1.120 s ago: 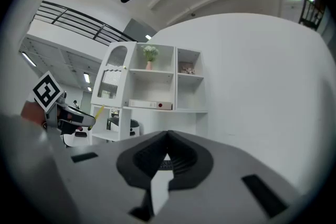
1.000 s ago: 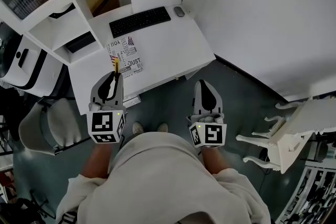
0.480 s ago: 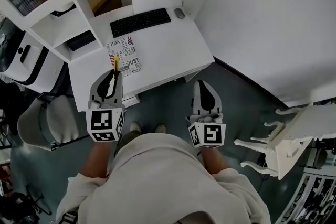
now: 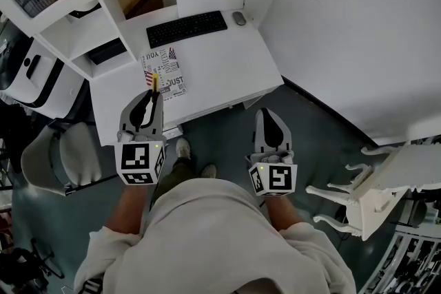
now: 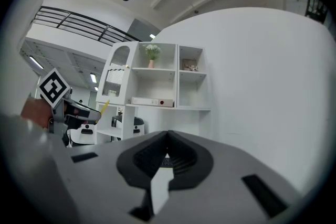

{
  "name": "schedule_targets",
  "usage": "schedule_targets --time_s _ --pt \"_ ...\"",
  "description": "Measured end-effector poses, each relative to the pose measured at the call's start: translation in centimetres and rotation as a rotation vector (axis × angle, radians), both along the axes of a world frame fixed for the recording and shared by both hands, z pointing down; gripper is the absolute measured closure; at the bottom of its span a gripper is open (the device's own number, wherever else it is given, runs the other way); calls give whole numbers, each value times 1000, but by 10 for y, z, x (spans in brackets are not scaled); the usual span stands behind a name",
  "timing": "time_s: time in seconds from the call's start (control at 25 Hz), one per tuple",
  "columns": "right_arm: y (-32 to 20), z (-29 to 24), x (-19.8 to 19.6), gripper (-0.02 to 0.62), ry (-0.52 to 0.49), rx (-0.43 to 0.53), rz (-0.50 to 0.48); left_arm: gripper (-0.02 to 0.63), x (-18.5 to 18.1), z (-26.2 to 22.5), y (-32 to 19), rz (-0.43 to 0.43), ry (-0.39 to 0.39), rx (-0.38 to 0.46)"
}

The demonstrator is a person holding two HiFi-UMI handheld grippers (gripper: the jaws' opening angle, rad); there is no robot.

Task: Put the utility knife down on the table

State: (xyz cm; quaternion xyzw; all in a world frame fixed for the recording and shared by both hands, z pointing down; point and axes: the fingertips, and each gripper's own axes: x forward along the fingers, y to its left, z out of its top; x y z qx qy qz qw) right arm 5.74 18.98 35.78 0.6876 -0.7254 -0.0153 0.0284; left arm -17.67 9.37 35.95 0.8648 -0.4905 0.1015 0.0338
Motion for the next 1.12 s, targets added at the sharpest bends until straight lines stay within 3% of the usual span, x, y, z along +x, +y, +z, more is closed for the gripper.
schedule_targets --time_s 1.12 --pt "-154 5 -11 592 41 -13 94 543 20 47 -151 122 41 -105"
